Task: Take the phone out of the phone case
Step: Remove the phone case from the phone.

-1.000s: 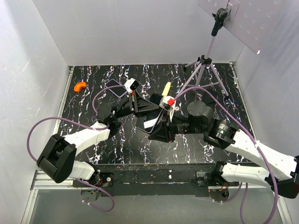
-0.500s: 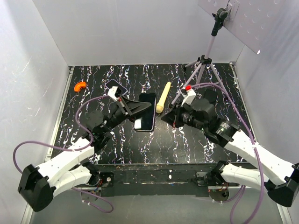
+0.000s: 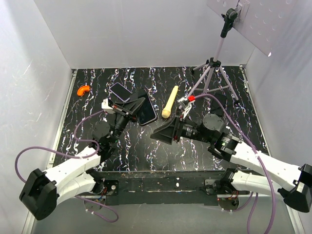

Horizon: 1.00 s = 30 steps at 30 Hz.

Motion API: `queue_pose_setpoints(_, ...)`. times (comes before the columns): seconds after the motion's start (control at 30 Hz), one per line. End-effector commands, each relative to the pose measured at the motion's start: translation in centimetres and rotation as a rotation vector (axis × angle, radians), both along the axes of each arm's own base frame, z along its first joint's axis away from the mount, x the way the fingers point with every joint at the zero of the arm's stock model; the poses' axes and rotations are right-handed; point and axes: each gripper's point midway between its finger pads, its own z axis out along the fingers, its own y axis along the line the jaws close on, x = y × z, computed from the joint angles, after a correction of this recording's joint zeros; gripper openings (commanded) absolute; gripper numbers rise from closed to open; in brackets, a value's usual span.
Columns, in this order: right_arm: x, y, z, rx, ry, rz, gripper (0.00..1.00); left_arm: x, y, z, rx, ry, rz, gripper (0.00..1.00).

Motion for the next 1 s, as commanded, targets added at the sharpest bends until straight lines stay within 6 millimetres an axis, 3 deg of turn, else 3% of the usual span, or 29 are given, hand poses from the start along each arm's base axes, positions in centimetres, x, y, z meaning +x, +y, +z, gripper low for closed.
queue_pose_setpoints(0.0,2.9,1.0,4.7,0.193,-0.149,-0.176,0.69,-0.6,2.8,5.5,-0.228,-0.137,0.067,0.0)
queue_pose_setpoints(0.27,6.3,2.5,4.5,0.155,-0.135,-0.319,0.6,0.0,2.2,5.7,-0.275,-0.158,0.056,0.0)
queue_pose_setpoints(0.43,5.0,3.4,5.5,0.197,-0.186,-0.232,0.54,0.3,1.7,5.2,-0.264,-0.14,0.056,0.0)
queue_pose_setpoints(0.67,3.9,3.7,6.0,0.217,-0.247,-0.181,0.59,0.3,1.5,5.4,-0.284,-0.144,0.044,0.0)
queue_pose_setpoints(0.97,2.2,4.1,6.1,0.203,-0.346,-0.082,0.57,-0.2,1.6,5.5,-0.308,-0.128,0.008,0.0)
